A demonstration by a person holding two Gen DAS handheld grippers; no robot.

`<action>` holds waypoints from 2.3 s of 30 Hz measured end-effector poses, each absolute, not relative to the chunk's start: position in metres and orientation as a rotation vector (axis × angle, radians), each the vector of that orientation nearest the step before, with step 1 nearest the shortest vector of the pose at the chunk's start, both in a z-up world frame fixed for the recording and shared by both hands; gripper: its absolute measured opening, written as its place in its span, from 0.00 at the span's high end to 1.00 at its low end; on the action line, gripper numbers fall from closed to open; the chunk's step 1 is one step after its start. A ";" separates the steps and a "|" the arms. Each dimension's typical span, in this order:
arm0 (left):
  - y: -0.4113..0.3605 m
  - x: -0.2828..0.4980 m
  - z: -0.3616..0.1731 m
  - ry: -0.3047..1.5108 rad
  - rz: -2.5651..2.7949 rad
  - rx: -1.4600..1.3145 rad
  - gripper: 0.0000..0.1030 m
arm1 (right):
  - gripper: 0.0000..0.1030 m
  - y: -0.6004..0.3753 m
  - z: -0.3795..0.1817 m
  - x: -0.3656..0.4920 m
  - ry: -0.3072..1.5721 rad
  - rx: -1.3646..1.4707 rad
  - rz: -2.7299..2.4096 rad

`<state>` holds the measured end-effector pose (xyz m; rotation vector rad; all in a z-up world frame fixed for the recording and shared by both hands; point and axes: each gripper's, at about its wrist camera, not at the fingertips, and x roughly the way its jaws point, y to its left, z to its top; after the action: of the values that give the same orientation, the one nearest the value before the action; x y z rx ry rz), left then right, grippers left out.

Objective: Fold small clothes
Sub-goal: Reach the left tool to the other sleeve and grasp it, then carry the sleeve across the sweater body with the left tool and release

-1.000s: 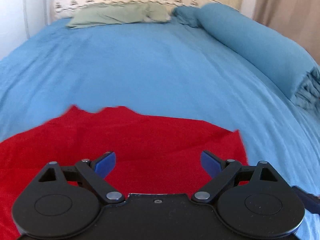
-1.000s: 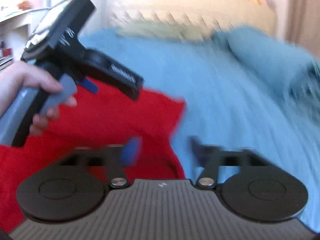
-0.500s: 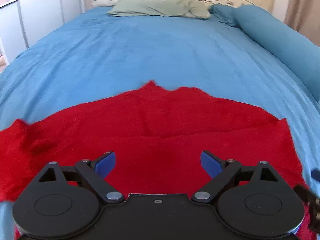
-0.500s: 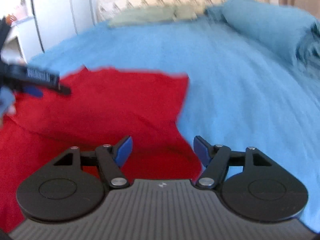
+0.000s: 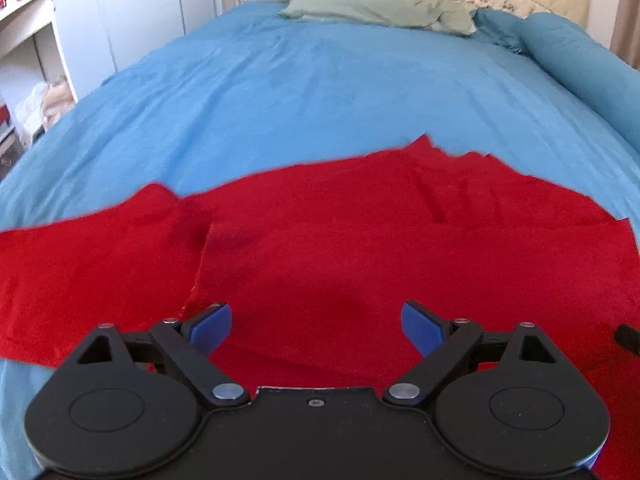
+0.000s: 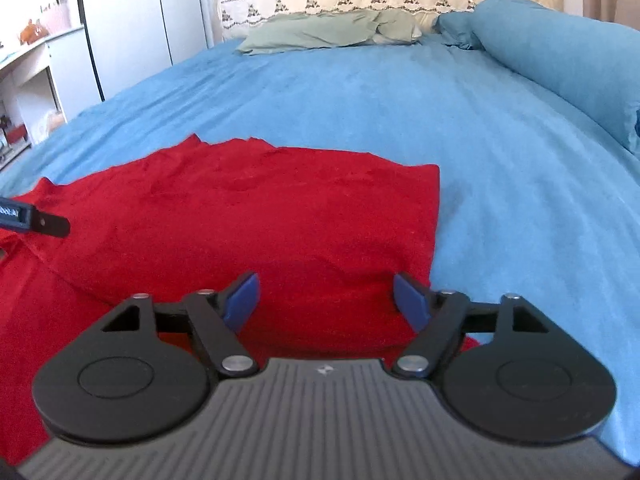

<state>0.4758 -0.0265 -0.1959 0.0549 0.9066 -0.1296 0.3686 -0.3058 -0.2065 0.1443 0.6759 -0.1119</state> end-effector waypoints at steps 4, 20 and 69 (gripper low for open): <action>-0.019 0.479 -0.210 0.933 -0.155 0.038 0.04 | 0.00 -0.299 -0.218 0.369 0.713 0.132 -0.121; 0.188 0.422 -0.142 0.808 0.096 -0.313 0.00 | 0.00 -0.176 -0.132 0.401 0.745 0.090 0.090; -0.092 0.472 -0.089 0.664 -0.379 -0.086 0.96 | 0.00 -0.264 -0.086 0.398 0.678 0.211 -0.122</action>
<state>0.4723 -0.0917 -0.0893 -0.0861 0.6639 -0.3790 0.3982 -0.2638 -0.0856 0.2108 0.6777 -0.1216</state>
